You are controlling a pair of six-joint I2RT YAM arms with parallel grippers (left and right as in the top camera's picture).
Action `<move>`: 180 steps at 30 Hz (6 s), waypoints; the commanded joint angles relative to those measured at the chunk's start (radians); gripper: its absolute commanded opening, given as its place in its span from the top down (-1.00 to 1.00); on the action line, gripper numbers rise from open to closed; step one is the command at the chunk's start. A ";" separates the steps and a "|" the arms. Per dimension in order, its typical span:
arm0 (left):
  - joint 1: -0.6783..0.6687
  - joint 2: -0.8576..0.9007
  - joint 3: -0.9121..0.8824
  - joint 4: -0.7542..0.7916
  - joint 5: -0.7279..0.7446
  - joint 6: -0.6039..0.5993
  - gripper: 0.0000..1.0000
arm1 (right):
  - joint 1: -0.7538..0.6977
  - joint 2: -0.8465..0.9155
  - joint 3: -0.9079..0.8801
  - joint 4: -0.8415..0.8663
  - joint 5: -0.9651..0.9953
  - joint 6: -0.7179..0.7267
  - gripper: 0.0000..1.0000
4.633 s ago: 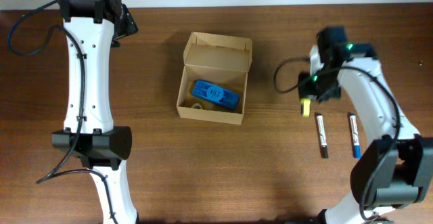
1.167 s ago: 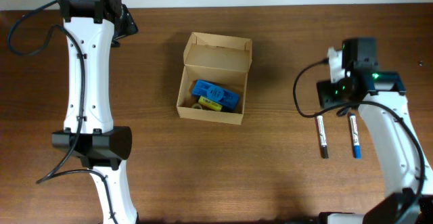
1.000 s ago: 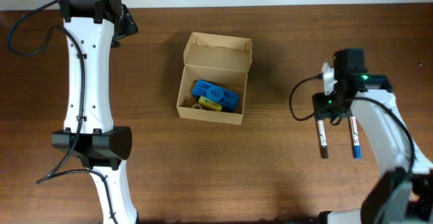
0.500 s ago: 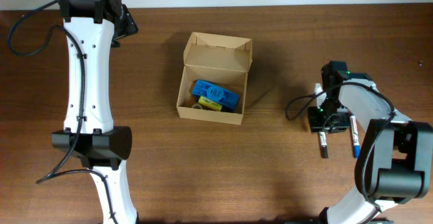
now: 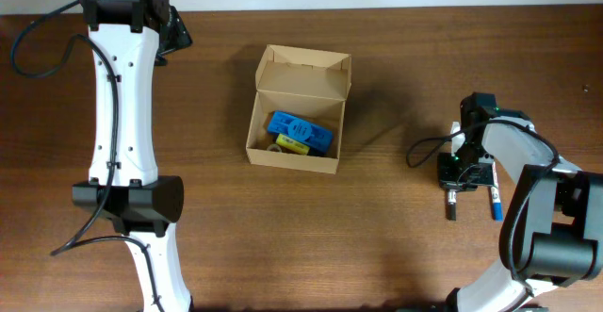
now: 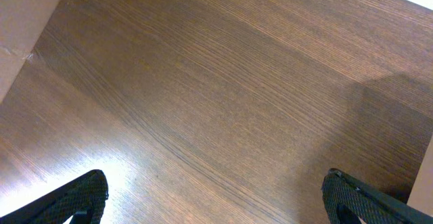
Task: Pack container
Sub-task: 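Move the right gripper to the black-capped whiteboard marker and grasp it, then carry the black-capped marker into the box and release it, then move the right gripper to the blue-capped whiteboard marker and grasp it, then carry the blue-capped marker into the box and release it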
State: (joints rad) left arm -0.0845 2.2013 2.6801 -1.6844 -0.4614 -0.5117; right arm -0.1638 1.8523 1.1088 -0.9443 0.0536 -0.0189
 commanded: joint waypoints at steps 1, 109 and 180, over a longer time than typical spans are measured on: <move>0.002 -0.004 0.008 -0.003 -0.014 0.013 -0.99 | -0.006 0.006 -0.006 0.011 -0.020 0.009 0.92; 0.002 -0.004 0.008 -0.003 -0.014 0.013 -1.00 | 0.381 -0.250 0.566 -0.081 0.037 -0.510 -0.12; 0.002 -0.004 0.008 -0.003 -0.014 0.013 -1.00 | -0.117 0.027 0.600 -0.170 -0.182 -0.140 0.93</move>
State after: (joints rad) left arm -0.0845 2.2013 2.6801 -1.6848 -0.4606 -0.5117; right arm -0.3374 1.9079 1.5414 -1.0725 -0.0593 -0.1802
